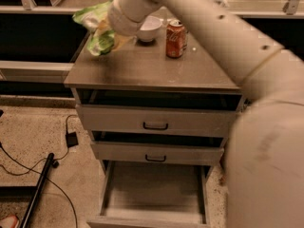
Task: Place green rice chip bag into bottom drawer
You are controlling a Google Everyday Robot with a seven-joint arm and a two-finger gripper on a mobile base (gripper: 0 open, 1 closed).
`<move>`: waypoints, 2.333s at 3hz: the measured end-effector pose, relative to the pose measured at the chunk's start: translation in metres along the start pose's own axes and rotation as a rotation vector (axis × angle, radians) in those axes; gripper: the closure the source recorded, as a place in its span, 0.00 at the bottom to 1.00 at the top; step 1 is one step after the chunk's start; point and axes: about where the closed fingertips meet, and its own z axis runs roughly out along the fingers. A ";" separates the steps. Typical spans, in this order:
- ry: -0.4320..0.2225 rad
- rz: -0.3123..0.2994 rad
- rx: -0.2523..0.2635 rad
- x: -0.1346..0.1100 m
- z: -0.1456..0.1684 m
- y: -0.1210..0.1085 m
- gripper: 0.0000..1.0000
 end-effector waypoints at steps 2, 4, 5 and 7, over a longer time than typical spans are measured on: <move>0.010 -0.116 0.013 -0.030 -0.045 0.074 1.00; -0.109 -0.206 0.035 -0.047 -0.038 0.072 1.00; -0.230 -0.353 0.030 -0.078 -0.056 0.099 1.00; -0.143 -0.534 -0.124 -0.079 -0.103 0.253 1.00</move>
Offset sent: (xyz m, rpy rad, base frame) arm -0.0416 -0.0176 0.0212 0.0266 -0.0955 0.0609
